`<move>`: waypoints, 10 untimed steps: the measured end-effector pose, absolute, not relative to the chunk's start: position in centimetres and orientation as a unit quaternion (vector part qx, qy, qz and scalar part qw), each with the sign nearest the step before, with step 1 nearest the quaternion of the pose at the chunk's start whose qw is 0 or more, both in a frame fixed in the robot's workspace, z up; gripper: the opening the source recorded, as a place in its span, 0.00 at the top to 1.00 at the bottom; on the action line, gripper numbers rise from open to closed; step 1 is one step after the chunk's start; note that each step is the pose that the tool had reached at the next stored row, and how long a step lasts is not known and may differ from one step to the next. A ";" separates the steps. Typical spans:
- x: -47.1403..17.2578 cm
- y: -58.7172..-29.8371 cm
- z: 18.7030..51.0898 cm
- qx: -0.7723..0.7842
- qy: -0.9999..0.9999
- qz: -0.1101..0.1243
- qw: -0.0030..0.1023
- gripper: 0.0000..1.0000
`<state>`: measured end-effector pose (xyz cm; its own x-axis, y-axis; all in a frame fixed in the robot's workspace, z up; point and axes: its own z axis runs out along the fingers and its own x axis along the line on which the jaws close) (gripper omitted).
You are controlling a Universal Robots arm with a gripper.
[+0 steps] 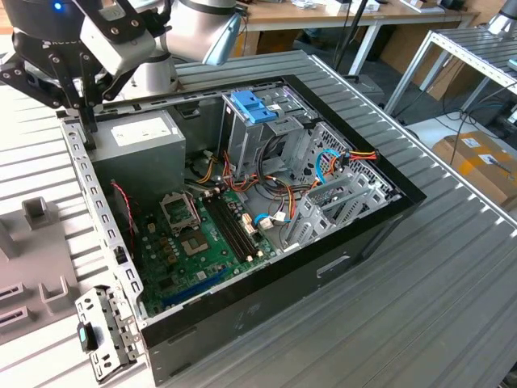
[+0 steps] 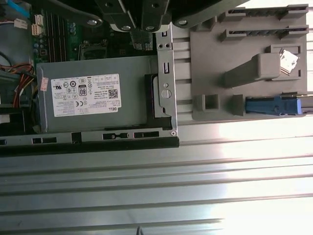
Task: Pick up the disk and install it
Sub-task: 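Reach for the disk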
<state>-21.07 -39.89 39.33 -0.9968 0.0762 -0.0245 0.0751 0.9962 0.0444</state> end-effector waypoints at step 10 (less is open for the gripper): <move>-21.5 -39.9 39.3 0.038 0.999 0.022 0.013 0.89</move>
<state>-21.53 -39.89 39.33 -0.9968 0.0762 -0.0245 0.0751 0.9962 0.0443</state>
